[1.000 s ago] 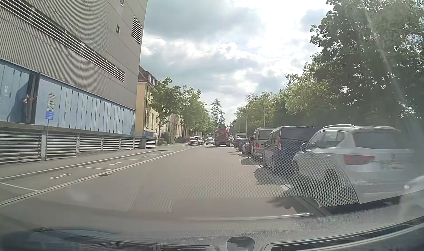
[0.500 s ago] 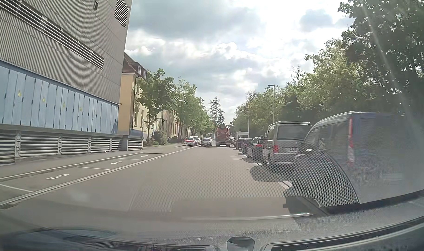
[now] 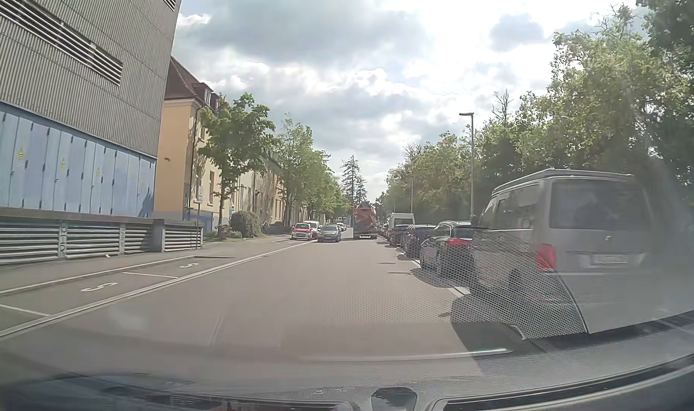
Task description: Follow the waypoints while adhering to traffic rules and regulations
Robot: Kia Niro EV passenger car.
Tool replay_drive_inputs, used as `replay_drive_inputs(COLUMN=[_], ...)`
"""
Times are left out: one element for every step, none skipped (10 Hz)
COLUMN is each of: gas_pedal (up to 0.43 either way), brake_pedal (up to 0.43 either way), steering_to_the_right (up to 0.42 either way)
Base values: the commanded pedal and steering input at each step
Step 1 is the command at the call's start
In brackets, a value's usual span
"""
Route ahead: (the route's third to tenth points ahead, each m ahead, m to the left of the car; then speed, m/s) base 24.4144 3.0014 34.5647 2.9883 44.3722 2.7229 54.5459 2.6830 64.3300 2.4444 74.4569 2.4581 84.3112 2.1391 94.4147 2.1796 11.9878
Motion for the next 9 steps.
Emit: replay_drive_inputs(gas_pedal=[0.079,0.079,0.079,0.079,0.079,0.079,0.067,0.067,0.067], brake_pedal=[0.000,0.000,0.000,0.000,0.000,0.000,0.000,0.000,0.000], steering_to_the_right=[0.005,0.005,0.006,0.006,0.006,0.006,0.006,0.005,0.005])
